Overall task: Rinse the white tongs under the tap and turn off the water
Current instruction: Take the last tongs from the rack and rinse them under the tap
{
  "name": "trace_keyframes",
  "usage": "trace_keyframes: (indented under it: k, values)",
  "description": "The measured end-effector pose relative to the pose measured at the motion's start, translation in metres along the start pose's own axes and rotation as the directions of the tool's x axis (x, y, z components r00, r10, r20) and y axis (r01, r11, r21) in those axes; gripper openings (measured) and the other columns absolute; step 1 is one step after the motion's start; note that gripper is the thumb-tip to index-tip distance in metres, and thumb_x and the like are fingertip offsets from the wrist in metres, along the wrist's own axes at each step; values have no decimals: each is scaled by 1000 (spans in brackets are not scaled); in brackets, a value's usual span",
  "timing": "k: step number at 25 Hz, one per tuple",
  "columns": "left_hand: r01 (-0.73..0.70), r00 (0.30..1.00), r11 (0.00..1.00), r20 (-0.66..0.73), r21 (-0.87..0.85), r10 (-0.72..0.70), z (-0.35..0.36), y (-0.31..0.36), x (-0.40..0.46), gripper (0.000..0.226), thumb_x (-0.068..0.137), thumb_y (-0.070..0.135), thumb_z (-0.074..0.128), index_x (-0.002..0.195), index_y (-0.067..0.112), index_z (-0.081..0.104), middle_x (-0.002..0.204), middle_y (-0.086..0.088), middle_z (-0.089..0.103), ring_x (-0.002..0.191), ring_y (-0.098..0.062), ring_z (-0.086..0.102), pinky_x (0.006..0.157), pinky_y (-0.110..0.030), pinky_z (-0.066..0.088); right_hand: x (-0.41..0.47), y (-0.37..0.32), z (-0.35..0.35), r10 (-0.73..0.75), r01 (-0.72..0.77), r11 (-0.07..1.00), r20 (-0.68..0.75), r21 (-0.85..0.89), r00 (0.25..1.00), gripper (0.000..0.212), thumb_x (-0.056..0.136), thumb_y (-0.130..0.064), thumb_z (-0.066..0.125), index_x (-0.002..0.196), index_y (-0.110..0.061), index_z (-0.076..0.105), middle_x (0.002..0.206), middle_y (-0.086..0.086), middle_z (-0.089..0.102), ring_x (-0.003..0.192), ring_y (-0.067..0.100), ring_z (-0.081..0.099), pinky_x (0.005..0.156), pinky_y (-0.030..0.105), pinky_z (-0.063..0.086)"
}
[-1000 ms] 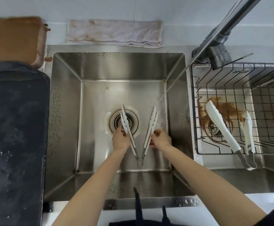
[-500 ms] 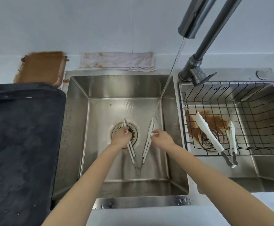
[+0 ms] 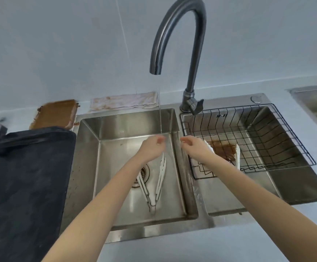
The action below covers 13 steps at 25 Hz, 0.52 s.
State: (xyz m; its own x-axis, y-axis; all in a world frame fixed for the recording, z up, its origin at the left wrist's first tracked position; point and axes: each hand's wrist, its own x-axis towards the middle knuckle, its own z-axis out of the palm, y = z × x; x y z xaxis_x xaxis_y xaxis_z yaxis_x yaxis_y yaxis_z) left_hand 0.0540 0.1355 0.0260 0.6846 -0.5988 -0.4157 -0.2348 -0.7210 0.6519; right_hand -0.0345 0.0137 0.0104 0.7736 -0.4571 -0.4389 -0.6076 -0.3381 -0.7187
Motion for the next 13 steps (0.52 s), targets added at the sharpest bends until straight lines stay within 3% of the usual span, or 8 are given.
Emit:
trace_keyframes:
  k: [7, 11, 13]
  values:
    - [-126, 986, 985, 122, 116, 111, 45, 63, 2, 42, 96, 15, 36, 138, 8, 43, 141, -11, 49, 130, -25, 45, 104, -30, 37, -12, 51, -63, 92, -100, 994, -130, -54, 987, 42, 96, -23, 42, 136, -11, 46, 137, 11, 53, 112, 25, 56, 89, 29, 42]
    - [-138, 976, 974, 195, 182, 102, 80, 81, 14, 38, 98, 19, 35, 130, 6, 51, 115, -15, 60, 97, -21, 52, 71, -21, 43, -13, 84, -90, 182, -200, 973, -140, -120, 973, 41, 95, -18, 41, 135, -10, 47, 129, 15, 59, 117, 29, 55, 93, 31, 43]
    - [-113, 971, 972, 228, 205, 65, 98, 82, 24, 35, 97, 23, 37, 122, 6, 55, 109, -11, 59, 93, -18, 48, 70, -22, 44, -8, 97, -98, 217, -238, 960, -143, -149, 966, 44, 95, -19, 41, 137, -8, 43, 130, 16, 57, 119, 30, 53, 92, 31, 42]
